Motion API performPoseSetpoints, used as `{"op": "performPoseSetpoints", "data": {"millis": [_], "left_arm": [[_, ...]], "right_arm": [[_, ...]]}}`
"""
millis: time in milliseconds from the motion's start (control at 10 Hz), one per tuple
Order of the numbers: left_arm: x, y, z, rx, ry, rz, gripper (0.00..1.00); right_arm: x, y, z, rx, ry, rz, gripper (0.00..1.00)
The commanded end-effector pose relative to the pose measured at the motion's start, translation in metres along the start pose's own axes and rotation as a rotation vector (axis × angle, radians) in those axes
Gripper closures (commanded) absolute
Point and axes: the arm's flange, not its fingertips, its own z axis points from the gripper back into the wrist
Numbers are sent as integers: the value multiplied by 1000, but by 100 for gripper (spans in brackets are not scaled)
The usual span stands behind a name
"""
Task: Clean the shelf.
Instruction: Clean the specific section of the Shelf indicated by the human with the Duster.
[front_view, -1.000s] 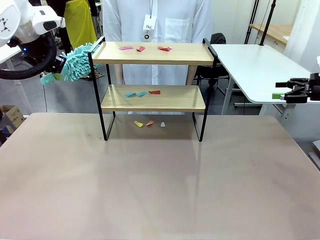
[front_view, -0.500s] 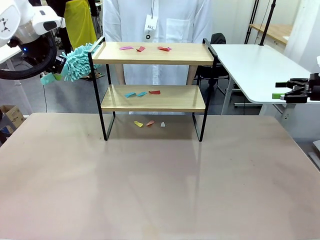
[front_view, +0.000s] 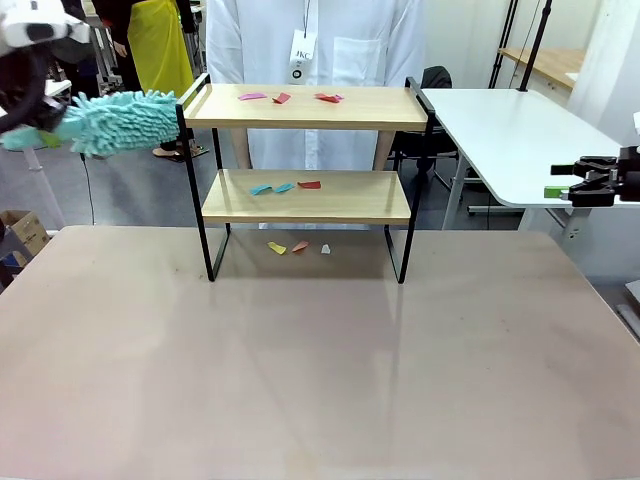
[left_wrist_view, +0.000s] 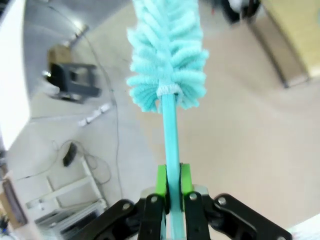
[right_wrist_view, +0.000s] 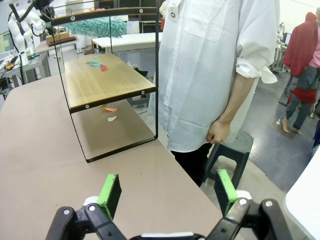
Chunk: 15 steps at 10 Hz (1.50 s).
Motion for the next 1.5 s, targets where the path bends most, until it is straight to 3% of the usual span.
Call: {"op": "performPoseSetpoints", "data": {"millis": [0, 400, 600, 900, 1400], "left_arm": [[-20, 19, 17, 69, 78, -311, 87], [-63, 15, 45, 111, 168, -709, 87], [-78, 2, 53, 68, 177, -935, 87], [-87, -29, 58, -38, 244, -1155, 87], [-77, -60, 60, -253, 346, -1115, 87]], "right_arm": [[4, 0, 0, -1, 8, -1, 0], [4, 0, 0, -1, 8, -1, 0], [4, 0, 0, -1, 8, -1, 0], [4, 0, 0, -1, 8, -1, 0], [4, 0, 0, -1, 8, -1, 0]]}}
